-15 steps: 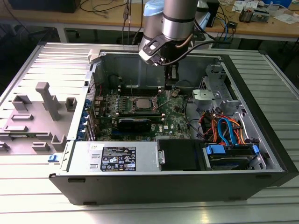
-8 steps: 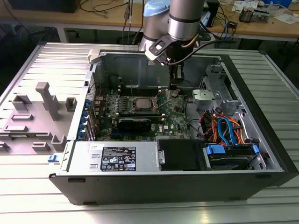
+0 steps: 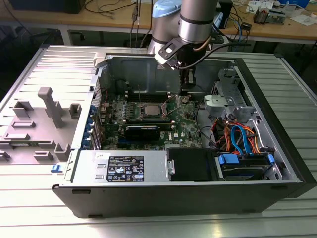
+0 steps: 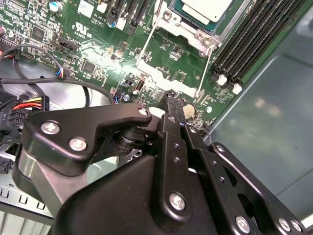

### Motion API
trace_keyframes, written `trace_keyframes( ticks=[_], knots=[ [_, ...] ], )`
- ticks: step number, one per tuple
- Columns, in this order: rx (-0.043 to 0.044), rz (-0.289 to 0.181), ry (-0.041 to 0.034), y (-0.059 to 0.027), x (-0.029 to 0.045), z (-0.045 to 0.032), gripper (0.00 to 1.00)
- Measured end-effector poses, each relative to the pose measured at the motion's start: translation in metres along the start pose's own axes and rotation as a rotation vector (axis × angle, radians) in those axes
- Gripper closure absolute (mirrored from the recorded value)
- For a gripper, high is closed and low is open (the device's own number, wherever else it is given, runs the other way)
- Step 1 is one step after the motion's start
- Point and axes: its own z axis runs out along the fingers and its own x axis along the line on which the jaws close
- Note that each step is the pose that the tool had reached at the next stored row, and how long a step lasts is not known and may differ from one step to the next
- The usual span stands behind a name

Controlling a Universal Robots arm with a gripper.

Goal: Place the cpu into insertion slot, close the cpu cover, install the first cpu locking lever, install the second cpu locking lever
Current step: 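Close the cpu cover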

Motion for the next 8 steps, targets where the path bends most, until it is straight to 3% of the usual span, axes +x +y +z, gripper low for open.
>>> trace_keyframes(
  ticks=[8],
  knots=[
    [0.0002, 0.0, 0.0002, 0.0019, 0.0002, 0.0002, 0.89]
  ],
)
